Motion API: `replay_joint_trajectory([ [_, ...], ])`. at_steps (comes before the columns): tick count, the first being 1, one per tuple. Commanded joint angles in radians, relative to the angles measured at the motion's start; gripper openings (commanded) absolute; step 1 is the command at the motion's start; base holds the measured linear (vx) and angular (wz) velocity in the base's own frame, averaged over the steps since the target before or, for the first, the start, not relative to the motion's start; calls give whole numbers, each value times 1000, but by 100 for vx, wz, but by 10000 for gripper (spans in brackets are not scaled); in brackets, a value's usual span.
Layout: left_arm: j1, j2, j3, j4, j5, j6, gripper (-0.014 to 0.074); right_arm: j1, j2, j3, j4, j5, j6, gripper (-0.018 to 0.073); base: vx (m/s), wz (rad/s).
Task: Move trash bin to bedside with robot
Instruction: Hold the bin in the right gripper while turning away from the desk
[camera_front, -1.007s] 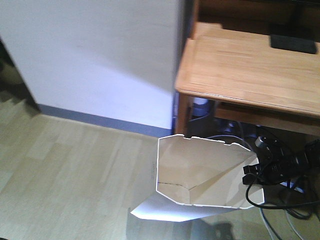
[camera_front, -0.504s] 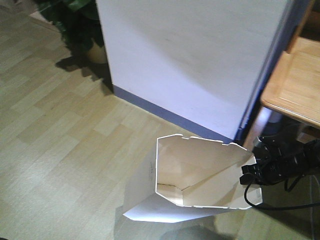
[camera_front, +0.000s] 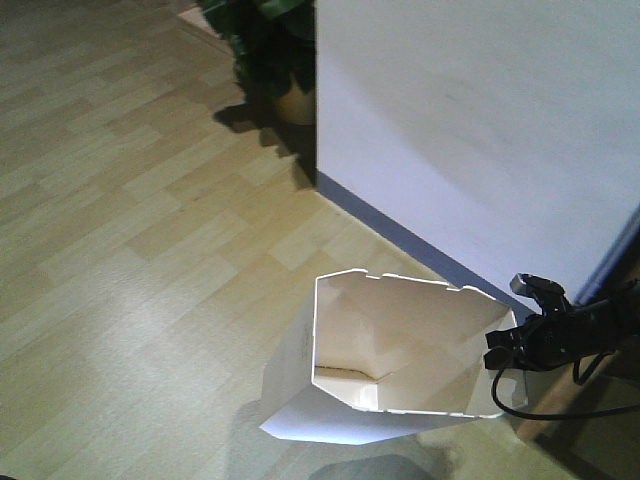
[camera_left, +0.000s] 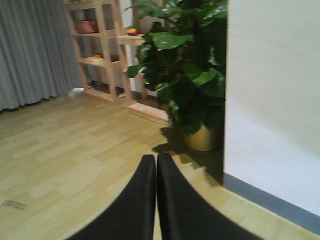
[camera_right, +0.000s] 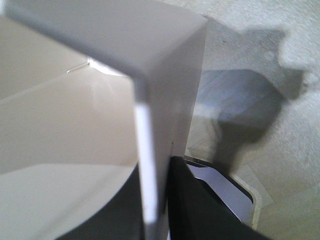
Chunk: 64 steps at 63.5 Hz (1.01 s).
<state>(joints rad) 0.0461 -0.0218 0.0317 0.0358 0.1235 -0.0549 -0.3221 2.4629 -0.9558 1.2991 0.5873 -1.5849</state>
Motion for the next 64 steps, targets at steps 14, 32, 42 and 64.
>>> replay_joint_trajectory([
  [14, 0, -5, -24, -1, -73, -4, -6, -3, -71, -7, 43, 262, -8, -5, 9, 54],
  [32, 0, -5, -24, -1, -73, -4, -6, -3, -71, -7, 43, 262, -8, -5, 11, 66],
  [42, 0, -5, -24, -1, -73, -4, -6, -3, -71, -7, 43, 262, -8, -5, 12, 69],
  [64, 0, -5, -24, -1, -73, -4, -6, -3, -71, -7, 43, 262, -8, -5, 12, 65],
])
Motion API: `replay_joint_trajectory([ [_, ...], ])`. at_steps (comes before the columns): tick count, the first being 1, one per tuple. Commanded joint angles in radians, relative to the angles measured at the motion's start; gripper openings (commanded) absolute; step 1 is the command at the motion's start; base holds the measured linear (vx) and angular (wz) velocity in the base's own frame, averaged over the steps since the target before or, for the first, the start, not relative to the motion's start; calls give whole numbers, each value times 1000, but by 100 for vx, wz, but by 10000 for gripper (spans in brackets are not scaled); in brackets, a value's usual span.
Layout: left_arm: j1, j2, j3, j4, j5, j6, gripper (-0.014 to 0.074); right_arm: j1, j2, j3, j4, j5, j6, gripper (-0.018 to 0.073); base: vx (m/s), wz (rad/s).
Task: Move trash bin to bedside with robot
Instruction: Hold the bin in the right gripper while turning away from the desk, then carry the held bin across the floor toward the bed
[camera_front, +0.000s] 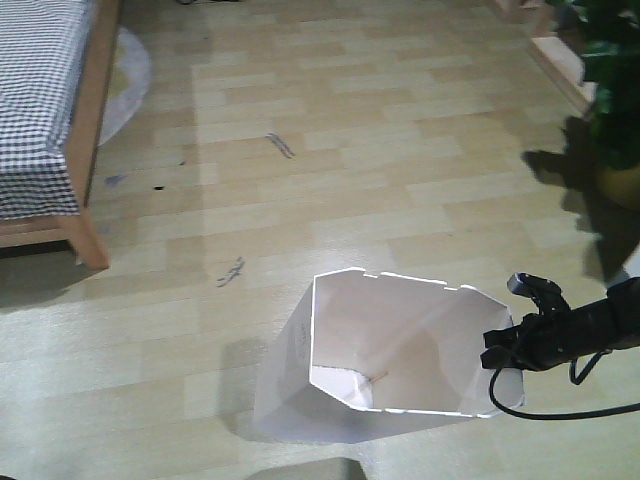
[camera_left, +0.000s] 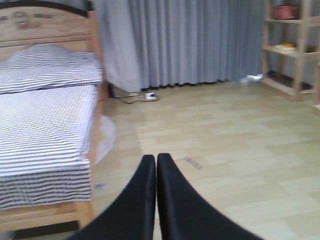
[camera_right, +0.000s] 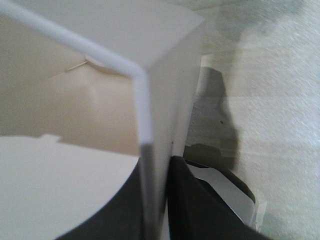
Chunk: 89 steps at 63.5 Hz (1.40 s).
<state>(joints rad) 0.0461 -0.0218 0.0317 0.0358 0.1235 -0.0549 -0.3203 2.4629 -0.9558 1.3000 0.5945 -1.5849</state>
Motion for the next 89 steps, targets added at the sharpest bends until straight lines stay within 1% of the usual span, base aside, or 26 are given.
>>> replay_joint_trajectory([
  [1, 0, -5, -24, -1, -73, -4, -6, -4, -71, -7, 42, 255, -8, -5, 12, 53],
  [14, 0, -5, -24, -1, -73, -4, -6, -4, -71, -7, 43, 255, -8, -5, 12, 40],
  [29, 0, -5, -24, -1, -73, -4, -6, -4, -71, -7, 43, 255, -8, -5, 13, 16],
  [89, 0, -5, -24, -1, -73, -4, -6, -4, -71, -7, 43, 255, -8, -5, 22, -2],
])
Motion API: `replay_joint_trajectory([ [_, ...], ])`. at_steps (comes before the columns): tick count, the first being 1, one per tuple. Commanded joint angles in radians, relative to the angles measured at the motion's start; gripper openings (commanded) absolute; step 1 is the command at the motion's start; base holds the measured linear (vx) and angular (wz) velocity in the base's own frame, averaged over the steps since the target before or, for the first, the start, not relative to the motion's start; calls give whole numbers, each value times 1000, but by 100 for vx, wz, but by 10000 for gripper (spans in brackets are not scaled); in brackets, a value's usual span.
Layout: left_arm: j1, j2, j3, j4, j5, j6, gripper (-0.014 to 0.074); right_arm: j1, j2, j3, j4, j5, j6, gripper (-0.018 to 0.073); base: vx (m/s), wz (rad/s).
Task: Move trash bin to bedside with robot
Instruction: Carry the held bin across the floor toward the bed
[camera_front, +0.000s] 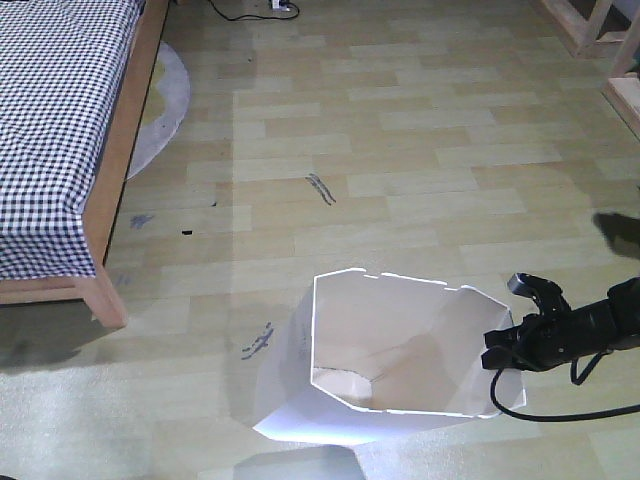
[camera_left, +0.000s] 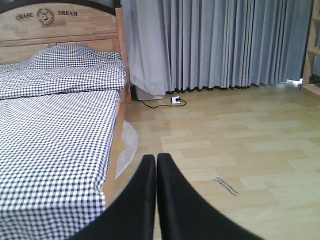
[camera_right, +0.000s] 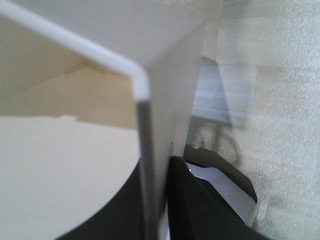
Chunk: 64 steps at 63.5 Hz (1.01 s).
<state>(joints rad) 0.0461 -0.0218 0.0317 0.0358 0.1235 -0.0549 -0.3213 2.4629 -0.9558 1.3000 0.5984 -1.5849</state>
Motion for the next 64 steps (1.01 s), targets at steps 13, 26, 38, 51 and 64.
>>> replay_joint_trajectory([
  [13, 0, -5, -24, -1, -73, -4, -6, -3, -71, -7, 43, 251, -8, -5, 27, 0],
  [26, 0, -5, -24, -1, -73, -4, -6, -3, -71, -7, 43, 251, -8, -5, 28, 7],
  [38, 0, -5, -24, -1, -73, -4, -6, -3, -71, -7, 43, 251, -8, -5, 29, 10],
  [51, 0, -5, -24, -1, -73, -4, -6, -3, -71, -7, 43, 251, -8, -5, 28, 12],
  [64, 0, -5, -24, -1, -73, -4, -6, -3, -71, -7, 43, 251, -8, -5, 28, 10],
])
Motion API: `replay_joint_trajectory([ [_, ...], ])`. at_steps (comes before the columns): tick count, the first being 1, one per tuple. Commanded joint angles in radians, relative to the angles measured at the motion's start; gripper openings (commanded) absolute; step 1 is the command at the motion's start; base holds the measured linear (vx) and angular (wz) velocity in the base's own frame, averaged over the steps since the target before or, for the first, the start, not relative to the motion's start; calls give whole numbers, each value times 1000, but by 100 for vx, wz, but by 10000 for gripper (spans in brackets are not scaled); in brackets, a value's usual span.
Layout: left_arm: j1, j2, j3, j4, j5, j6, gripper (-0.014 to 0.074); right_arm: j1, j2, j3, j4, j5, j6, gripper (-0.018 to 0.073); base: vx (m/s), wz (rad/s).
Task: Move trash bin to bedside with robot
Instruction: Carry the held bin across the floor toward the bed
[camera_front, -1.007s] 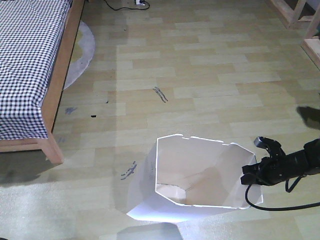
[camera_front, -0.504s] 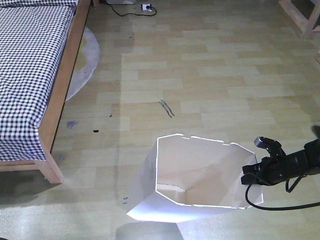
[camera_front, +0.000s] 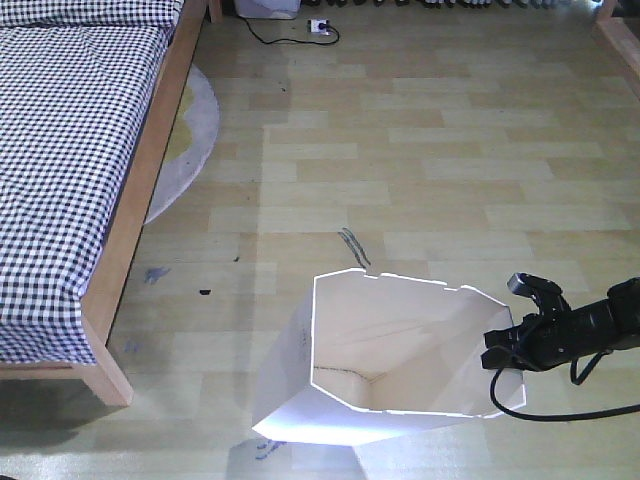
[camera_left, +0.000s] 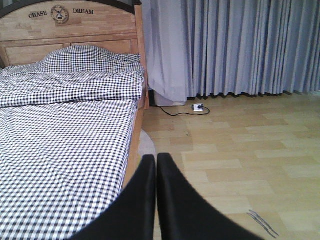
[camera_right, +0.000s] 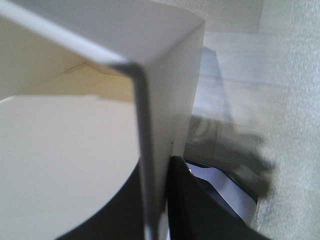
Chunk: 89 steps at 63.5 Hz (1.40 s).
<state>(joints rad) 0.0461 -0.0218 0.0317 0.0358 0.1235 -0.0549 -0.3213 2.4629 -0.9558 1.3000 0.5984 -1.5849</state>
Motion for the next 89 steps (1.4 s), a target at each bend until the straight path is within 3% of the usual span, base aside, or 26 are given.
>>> replay_joint_trajectory([
  [1, 0, -5, -24, -1, -73, -4, -6, -3, -71, -7, 43, 251, -8, -5, 28, 8],
  [89, 0, -5, -24, -1, -73, -4, -6, -3, -71, -7, 43, 251, -8, -5, 31, -3],
])
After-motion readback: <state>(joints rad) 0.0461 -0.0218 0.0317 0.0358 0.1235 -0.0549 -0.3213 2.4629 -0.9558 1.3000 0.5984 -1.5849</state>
